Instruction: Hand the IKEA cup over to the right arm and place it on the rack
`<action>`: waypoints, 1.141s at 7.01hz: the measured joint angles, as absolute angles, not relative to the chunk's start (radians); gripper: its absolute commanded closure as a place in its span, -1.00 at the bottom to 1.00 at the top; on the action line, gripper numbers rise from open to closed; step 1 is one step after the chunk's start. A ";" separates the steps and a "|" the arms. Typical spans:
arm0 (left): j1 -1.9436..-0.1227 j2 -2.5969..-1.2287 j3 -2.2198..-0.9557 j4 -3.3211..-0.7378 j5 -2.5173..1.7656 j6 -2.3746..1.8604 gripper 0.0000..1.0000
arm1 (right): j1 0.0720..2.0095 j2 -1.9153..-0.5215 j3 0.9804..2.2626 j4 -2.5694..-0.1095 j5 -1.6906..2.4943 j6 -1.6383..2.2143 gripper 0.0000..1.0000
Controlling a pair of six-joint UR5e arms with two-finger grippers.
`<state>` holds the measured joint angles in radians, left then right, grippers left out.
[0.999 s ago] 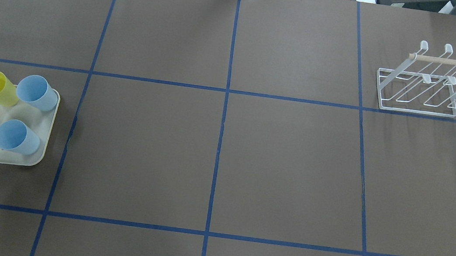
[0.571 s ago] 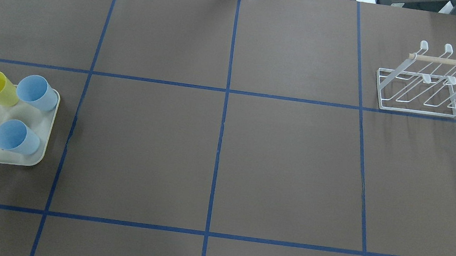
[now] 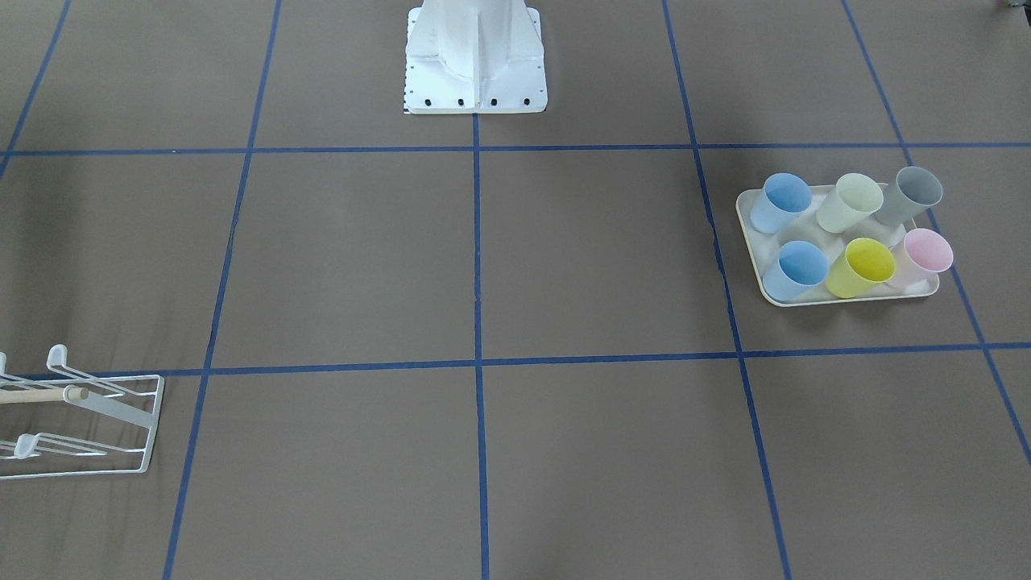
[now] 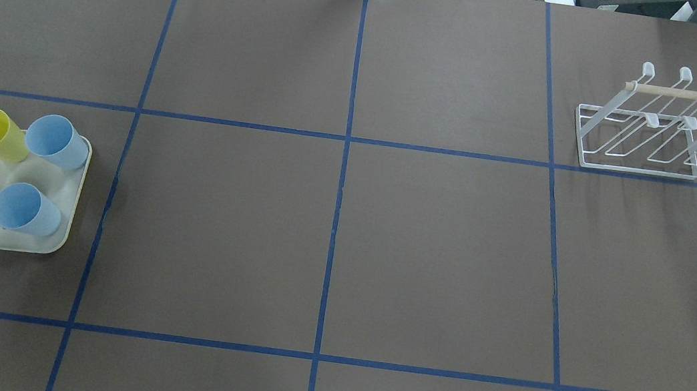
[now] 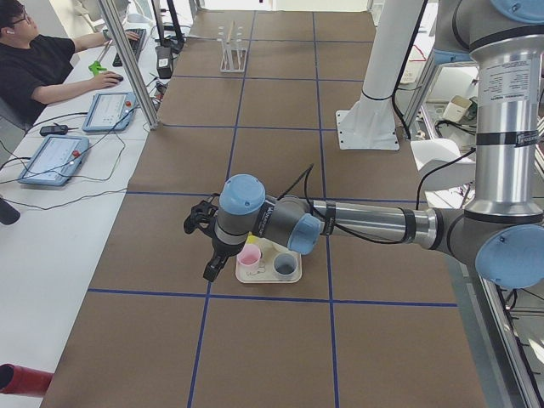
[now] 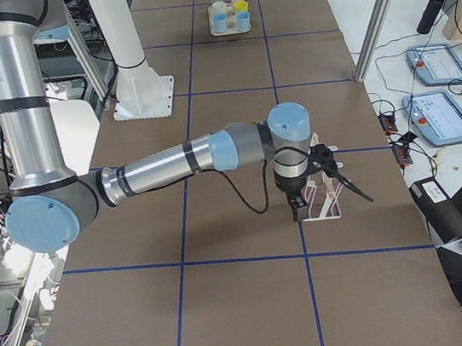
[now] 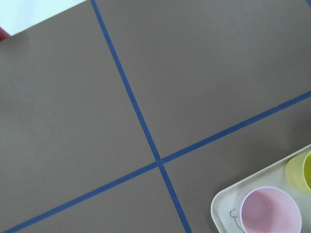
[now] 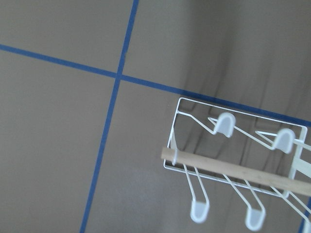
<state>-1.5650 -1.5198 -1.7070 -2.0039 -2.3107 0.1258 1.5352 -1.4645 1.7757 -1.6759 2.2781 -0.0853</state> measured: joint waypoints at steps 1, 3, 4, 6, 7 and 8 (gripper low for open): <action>-1.564 -1.550 -1.684 -2.067 -2.313 0.117 -1.00 | 1.529 -1.452 1.788 -1.664 2.282 -0.070 -0.99; -1.562 -1.601 -1.641 -2.125 -2.323 0.071 -1.00 | 1.474 -1.452 1.809 -1.596 2.285 -0.038 -0.97; -1.549 -1.607 -1.631 -2.147 -2.324 0.040 -1.00 | 1.413 -1.451 1.815 -1.533 2.286 -0.020 -0.97; -1.474 -1.590 -1.587 -2.232 -2.321 -0.060 -1.00 | 1.271 -1.448 1.831 -1.377 2.290 0.165 -0.98; -1.434 -1.574 -1.538 -2.324 -2.315 -0.139 -1.00 | 1.195 -1.447 1.847 -1.282 2.282 0.320 -0.98; -1.399 -1.556 -1.475 -2.450 -2.312 -0.220 -1.00 | 1.132 -1.446 1.863 -1.202 2.274 0.438 -0.98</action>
<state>-1.3986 -1.5564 -1.4747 -2.4499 -2.3119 -0.2203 1.1317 -1.4459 1.8635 -1.2023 2.2740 0.4380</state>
